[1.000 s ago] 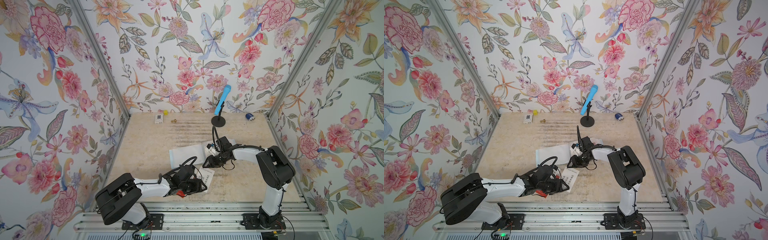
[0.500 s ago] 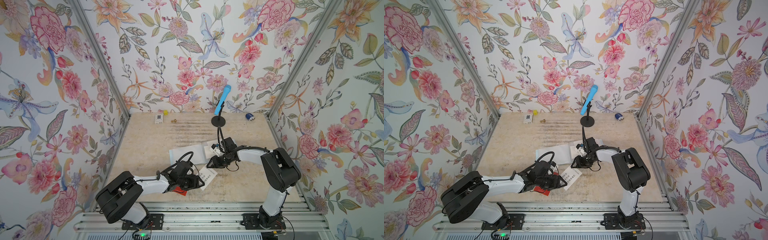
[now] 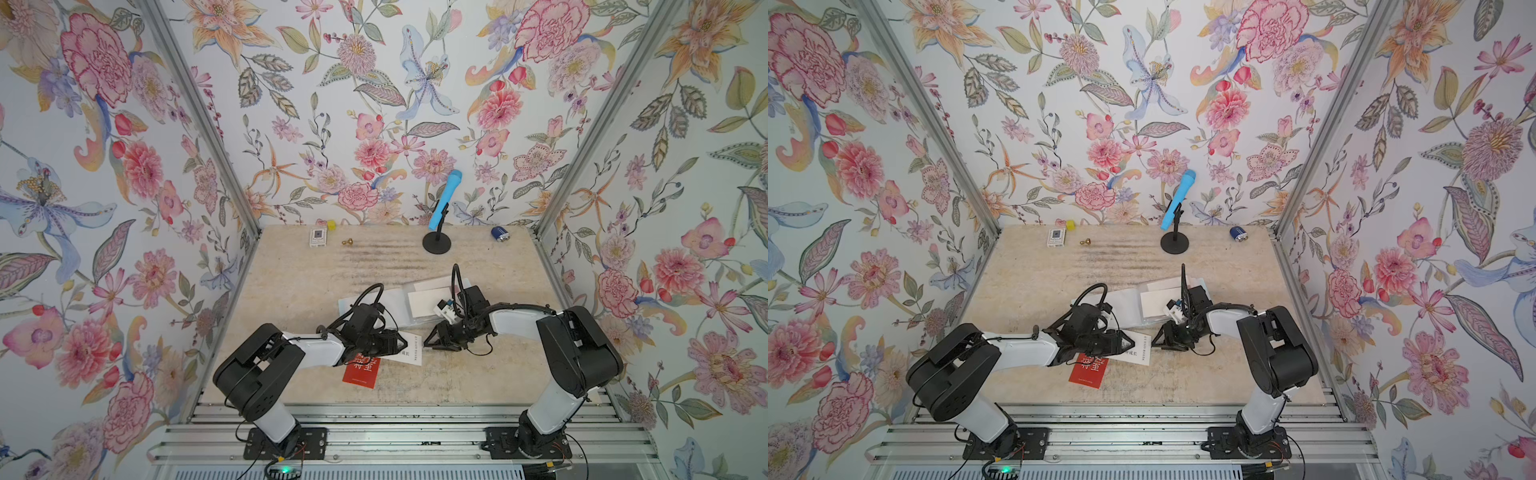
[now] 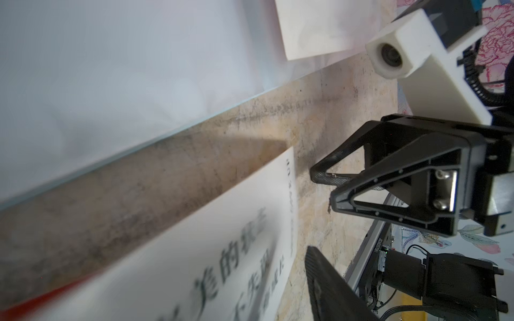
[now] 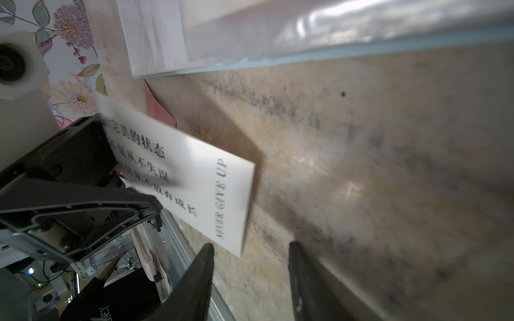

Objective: Place the photos into the photo albums
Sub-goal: Pick up the photo at the center of the board.

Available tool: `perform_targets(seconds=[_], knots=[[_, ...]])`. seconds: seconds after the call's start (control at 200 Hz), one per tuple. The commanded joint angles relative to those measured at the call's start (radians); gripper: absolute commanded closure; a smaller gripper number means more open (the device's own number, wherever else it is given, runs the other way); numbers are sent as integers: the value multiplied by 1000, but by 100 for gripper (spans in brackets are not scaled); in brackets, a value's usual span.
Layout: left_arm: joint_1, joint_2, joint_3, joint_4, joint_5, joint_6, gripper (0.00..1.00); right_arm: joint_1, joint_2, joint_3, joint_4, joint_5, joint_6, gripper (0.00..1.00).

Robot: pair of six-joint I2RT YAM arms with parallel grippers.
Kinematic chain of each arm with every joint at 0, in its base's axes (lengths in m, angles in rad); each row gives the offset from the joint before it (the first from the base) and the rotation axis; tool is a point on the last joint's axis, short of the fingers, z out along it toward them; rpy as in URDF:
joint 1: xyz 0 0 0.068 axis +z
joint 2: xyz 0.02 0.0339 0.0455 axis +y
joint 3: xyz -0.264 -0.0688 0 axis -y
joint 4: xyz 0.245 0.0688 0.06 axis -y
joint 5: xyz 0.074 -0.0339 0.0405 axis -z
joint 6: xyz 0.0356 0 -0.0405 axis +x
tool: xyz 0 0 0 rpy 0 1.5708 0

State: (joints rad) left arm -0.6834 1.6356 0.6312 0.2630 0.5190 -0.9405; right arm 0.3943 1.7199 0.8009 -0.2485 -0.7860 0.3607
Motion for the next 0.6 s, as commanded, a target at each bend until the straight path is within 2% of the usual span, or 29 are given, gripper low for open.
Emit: perform_targets(seconds=[0.0, 0.125, 0.28, 0.425, 0.595], knots=[[19, 49, -59, -240, -115, 53, 37, -30, -34, -42, 29, -15, 45, 53], [19, -2, -83, -237, -122, 36, 37, -57, -58, -53, 32, 20, 66, 53], [19, -18, -80, -238, -117, 37, 39, -31, -74, -54, 45, 10, 91, 53], [19, -39, -81, -206, -90, 23, 53, -30, -64, -63, 52, 35, 92, 53], [23, -63, -64, -259, -103, 40, 64, -32, -67, -74, 76, 36, 107, 53]])
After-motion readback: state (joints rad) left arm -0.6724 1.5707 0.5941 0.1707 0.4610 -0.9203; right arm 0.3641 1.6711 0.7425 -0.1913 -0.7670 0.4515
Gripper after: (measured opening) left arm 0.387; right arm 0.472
